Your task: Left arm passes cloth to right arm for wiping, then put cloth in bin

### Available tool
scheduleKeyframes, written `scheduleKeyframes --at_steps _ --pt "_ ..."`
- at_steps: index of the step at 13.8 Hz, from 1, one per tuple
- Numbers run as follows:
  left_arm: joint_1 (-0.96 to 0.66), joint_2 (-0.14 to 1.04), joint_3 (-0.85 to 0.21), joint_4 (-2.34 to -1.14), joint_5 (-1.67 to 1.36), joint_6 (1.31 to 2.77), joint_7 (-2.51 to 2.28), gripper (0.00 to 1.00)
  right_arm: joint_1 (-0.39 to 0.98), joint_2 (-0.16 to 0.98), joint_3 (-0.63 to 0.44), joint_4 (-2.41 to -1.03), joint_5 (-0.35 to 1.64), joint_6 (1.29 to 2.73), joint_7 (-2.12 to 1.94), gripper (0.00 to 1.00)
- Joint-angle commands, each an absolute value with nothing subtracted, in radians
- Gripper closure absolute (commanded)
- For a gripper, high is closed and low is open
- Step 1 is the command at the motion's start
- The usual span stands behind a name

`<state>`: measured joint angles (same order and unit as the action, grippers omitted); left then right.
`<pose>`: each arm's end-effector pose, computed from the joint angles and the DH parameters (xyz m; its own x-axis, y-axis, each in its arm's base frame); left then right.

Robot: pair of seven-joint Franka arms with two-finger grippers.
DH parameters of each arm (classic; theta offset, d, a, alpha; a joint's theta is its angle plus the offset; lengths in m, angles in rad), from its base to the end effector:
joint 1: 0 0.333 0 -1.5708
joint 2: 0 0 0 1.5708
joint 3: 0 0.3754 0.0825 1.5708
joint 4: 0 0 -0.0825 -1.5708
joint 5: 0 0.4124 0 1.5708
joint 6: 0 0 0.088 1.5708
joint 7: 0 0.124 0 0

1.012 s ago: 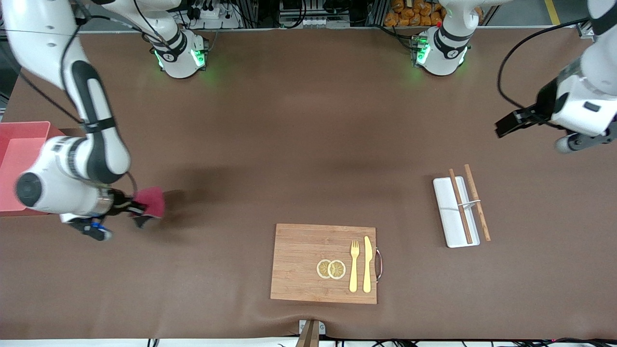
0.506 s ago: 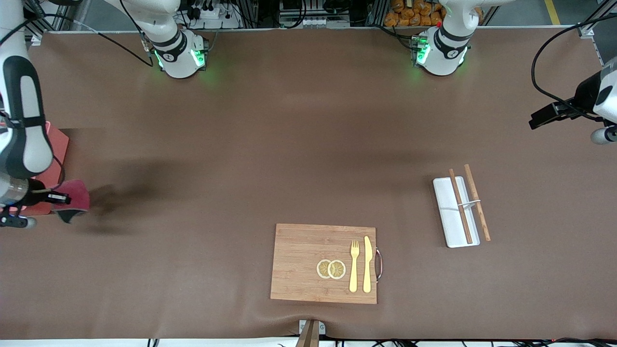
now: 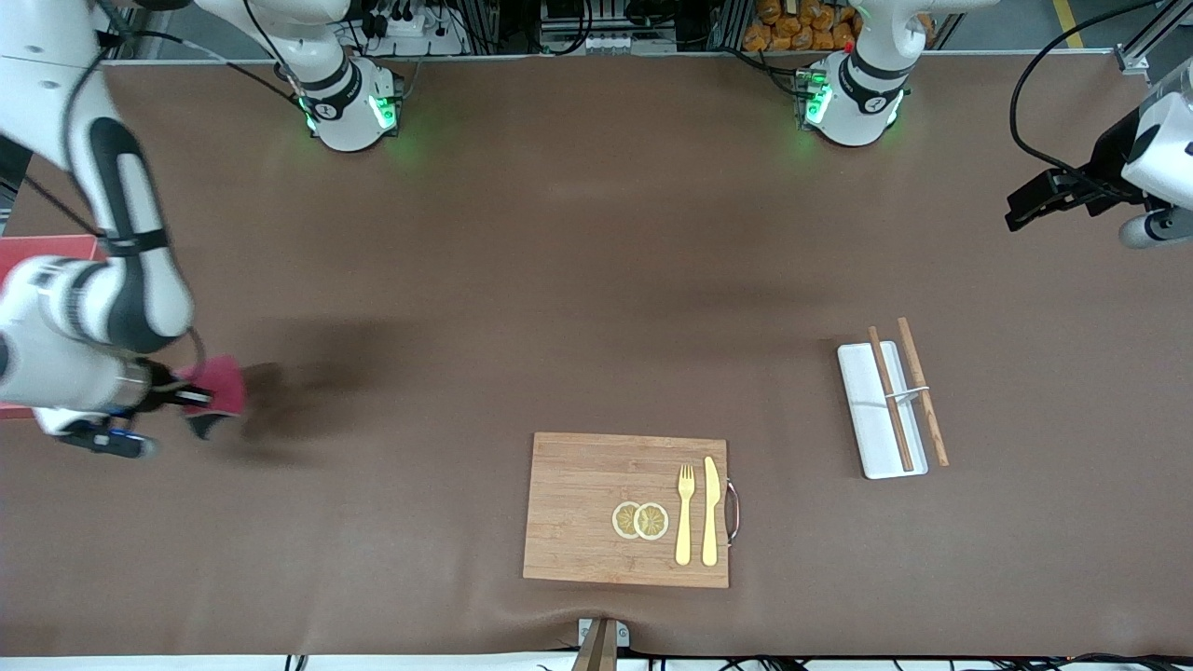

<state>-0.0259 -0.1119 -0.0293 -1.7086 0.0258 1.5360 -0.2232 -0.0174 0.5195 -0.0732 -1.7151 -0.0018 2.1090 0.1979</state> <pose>0.5341 -0.0272 0.6580 0.9843 0.1685 -0.0528 0.1664 -0.9852 -0.0418 0.7030 -0.0585 0.2956 0.9538 -0.2780 -0.1142 -0.2726 -0.9602 0.0614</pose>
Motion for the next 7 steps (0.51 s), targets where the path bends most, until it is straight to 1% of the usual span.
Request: scheduleKeyframes --at_steps 1,3,5,7 --pt "-0.034 -0.137 -0.037 -1.704 0.026 1.549 -0.201 0.0 0.11 0.517 -0.083 -1.724 0.065 2.109 0.392 1.0" --pt "-0.044 -0.138 -0.038 -1.7 0.028 1.549 -0.199 0.0 0.188 0.515 -0.084 -1.718 0.167 2.1 0.489 1.0" --pt "-0.057 -0.126 -0.038 -1.669 0.028 1.548 -0.192 0.0 0.277 0.517 -0.084 -1.707 0.183 2.118 0.653 1.0" --pt "-0.067 -0.124 -0.04 -1.663 0.028 1.546 -0.184 0.0 0.354 0.52 -0.084 -1.704 0.186 2.154 0.774 1.0"
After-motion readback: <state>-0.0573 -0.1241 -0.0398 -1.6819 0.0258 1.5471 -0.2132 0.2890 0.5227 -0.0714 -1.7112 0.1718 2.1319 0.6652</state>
